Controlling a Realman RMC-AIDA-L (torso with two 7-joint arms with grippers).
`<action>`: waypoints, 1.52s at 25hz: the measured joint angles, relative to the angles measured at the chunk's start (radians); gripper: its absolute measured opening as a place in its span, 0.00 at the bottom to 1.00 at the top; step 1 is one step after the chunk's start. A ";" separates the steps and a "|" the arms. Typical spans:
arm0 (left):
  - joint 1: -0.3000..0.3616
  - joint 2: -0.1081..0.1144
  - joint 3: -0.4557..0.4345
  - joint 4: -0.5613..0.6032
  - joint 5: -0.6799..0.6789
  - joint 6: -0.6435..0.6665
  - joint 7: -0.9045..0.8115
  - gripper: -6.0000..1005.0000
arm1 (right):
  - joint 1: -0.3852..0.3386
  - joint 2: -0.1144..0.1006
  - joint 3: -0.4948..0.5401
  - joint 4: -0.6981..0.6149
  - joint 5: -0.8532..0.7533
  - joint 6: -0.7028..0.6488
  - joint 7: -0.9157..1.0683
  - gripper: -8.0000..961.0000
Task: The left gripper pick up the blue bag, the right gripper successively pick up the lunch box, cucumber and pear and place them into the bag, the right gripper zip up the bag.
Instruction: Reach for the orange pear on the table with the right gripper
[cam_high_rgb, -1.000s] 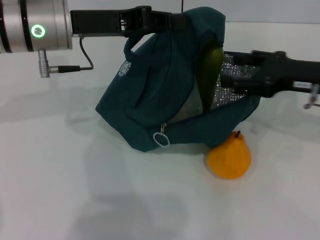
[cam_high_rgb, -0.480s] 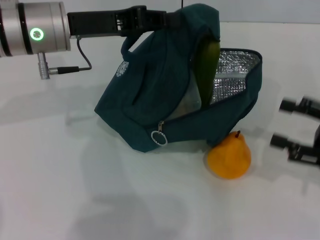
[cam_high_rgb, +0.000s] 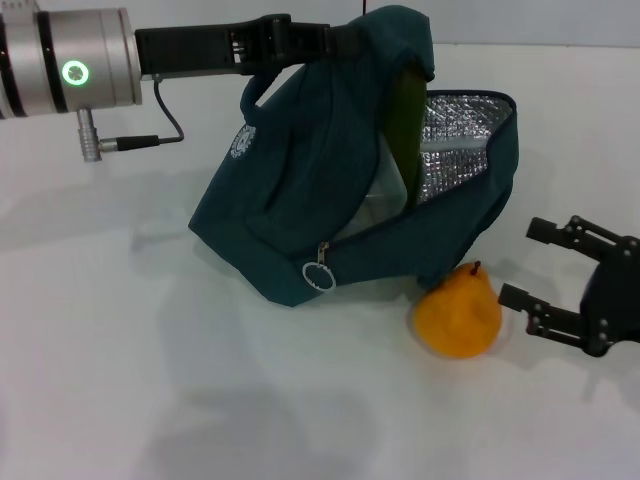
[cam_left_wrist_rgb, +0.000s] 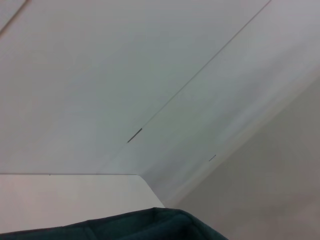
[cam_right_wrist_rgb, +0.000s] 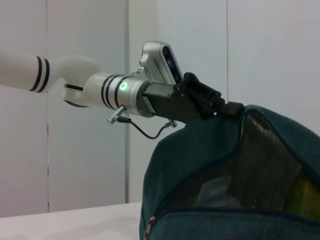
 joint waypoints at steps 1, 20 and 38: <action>0.000 0.000 0.000 0.000 0.000 0.000 0.000 0.07 | 0.008 0.001 0.000 0.010 0.000 0.004 -0.001 0.79; 0.003 -0.003 -0.012 0.000 0.000 0.000 0.016 0.07 | 0.067 0.013 -0.026 0.078 -0.001 0.086 -0.004 0.44; 0.005 -0.004 -0.013 -0.001 0.001 0.000 0.023 0.07 | 0.118 0.013 -0.026 0.121 0.000 0.100 -0.008 0.31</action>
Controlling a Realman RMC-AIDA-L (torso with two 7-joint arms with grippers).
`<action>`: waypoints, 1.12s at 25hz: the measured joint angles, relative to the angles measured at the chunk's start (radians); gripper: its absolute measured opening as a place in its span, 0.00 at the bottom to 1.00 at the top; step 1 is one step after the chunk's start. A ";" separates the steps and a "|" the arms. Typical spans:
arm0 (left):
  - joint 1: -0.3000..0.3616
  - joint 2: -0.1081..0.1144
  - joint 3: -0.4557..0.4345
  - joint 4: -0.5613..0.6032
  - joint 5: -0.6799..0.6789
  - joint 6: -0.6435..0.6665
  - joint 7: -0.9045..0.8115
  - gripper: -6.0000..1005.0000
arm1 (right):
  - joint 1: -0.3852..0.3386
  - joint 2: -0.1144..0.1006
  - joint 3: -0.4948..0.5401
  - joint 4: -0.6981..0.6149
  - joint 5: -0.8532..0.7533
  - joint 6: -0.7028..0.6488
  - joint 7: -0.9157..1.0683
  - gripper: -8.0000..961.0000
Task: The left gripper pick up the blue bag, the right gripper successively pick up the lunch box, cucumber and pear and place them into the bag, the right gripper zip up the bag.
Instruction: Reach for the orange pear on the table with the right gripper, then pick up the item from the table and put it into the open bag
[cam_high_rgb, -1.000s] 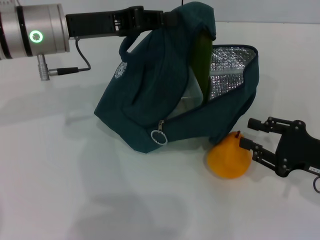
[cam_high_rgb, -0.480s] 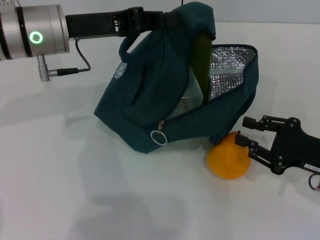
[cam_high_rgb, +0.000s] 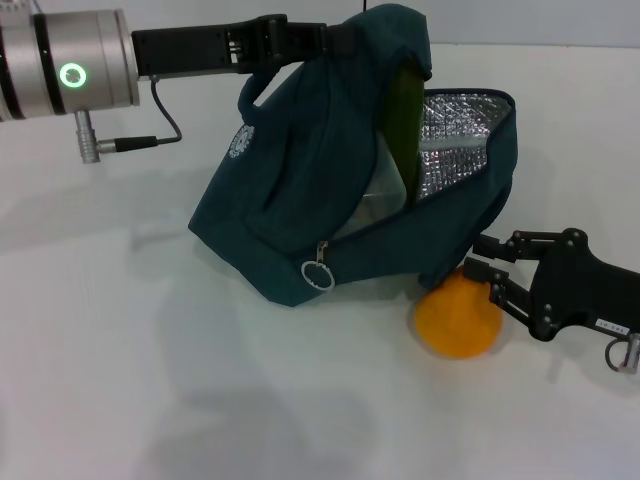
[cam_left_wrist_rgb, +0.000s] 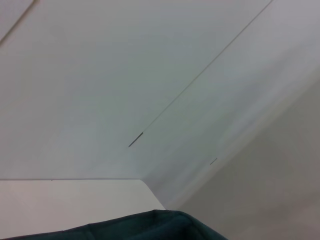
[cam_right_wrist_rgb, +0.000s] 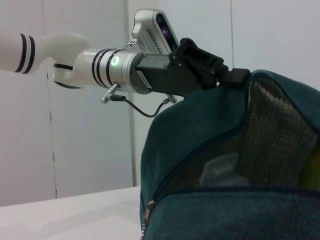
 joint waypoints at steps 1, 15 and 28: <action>0.000 0.000 0.000 0.000 0.000 0.000 0.000 0.07 | 0.003 0.000 0.000 0.001 0.000 0.004 0.000 0.29; -0.001 0.000 -0.014 0.000 0.000 0.000 0.014 0.07 | 0.041 0.000 -0.037 0.012 0.001 0.049 0.005 0.18; -0.003 0.001 -0.024 0.001 0.000 0.000 0.015 0.07 | 0.037 -0.002 -0.042 0.012 0.039 0.014 0.013 0.05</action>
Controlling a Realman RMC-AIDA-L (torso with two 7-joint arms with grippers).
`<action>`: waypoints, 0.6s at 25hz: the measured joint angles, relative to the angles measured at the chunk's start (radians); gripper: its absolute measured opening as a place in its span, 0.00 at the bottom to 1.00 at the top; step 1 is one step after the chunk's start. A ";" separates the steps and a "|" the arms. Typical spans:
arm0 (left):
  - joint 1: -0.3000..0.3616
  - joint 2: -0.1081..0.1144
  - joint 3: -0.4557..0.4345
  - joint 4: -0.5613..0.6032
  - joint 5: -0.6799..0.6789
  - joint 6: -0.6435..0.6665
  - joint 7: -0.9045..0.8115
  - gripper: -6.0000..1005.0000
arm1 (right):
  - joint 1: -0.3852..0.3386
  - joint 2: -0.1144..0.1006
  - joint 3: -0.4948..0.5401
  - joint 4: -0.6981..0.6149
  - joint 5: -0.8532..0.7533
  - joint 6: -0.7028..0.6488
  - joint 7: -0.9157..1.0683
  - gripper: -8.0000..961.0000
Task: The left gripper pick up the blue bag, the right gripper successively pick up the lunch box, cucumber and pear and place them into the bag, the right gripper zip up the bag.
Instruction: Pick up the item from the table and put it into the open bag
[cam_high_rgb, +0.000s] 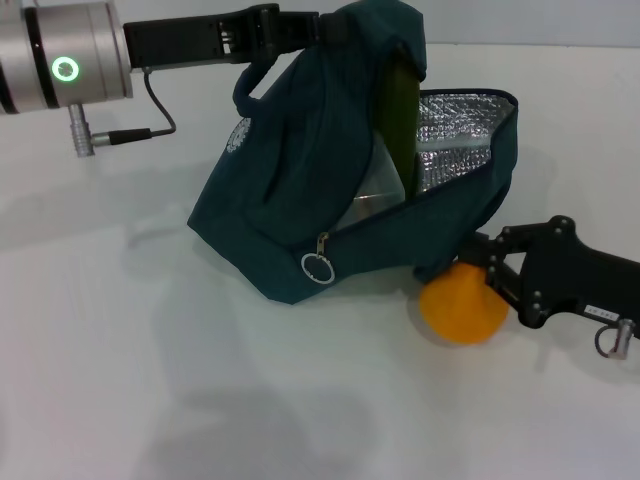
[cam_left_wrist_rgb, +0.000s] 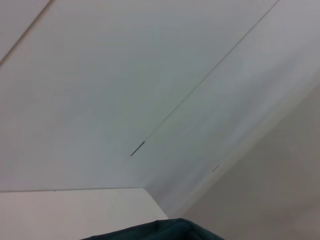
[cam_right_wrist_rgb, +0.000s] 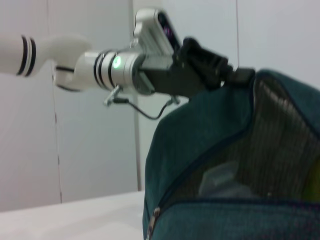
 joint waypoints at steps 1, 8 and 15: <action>0.000 0.001 0.000 0.000 0.000 0.000 0.000 0.07 | -0.004 -0.001 0.001 0.000 0.009 -0.014 0.000 0.05; 0.002 0.004 0.000 0.000 -0.001 0.000 0.000 0.07 | -0.038 -0.010 0.003 -0.012 0.075 -0.108 0.004 0.06; 0.001 0.005 -0.001 0.000 -0.001 0.000 0.008 0.07 | -0.041 -0.013 0.002 -0.013 0.078 -0.130 0.025 0.07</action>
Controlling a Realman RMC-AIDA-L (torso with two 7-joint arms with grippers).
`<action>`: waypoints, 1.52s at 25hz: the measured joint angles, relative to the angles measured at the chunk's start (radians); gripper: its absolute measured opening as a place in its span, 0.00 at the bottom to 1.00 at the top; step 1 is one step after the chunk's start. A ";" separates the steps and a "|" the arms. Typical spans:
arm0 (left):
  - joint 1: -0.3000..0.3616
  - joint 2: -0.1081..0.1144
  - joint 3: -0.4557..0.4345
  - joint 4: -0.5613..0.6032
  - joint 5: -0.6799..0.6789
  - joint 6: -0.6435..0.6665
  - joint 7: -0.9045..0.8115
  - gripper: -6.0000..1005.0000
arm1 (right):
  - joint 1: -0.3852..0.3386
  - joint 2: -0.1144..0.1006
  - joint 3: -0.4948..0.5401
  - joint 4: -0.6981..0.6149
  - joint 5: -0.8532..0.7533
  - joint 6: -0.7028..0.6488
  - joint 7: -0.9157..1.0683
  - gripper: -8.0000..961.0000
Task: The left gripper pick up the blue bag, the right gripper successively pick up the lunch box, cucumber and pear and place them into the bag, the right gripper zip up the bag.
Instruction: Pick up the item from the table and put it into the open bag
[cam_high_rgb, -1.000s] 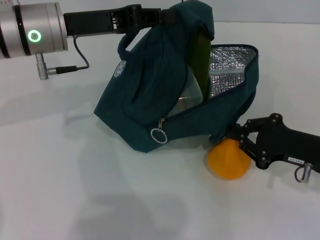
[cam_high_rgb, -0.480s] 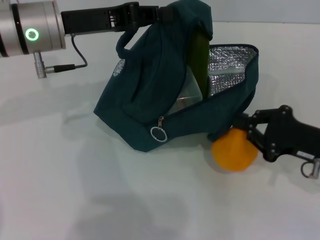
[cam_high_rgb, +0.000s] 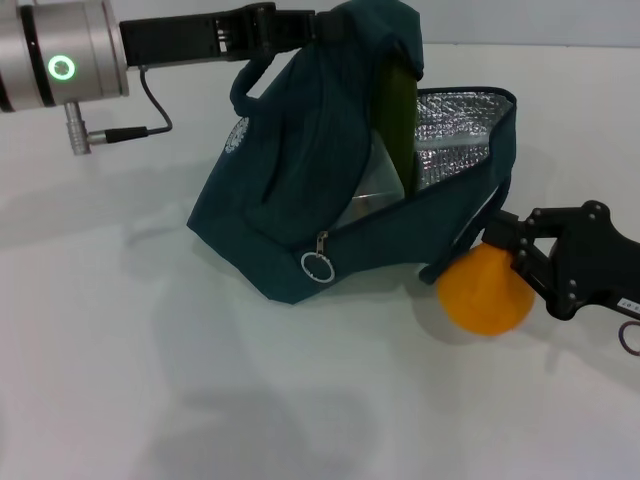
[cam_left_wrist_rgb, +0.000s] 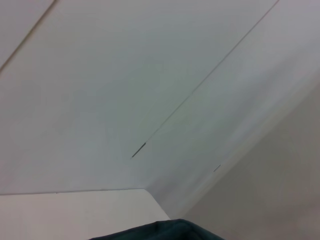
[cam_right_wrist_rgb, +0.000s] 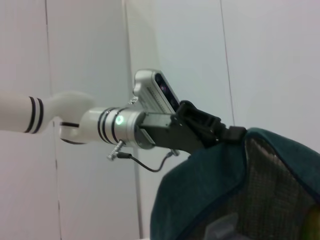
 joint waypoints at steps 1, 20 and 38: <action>0.000 0.000 0.000 0.000 0.000 0.000 0.000 0.07 | 0.000 0.000 0.001 0.000 0.000 -0.007 0.000 0.07; 0.004 -0.007 0.006 -0.002 0.009 0.000 0.002 0.07 | -0.002 -0.006 0.094 -0.142 0.045 -0.196 0.101 0.09; 0.009 -0.015 0.007 -0.003 0.012 0.011 0.001 0.07 | 0.153 -0.002 0.010 -0.307 0.092 0.118 0.128 0.12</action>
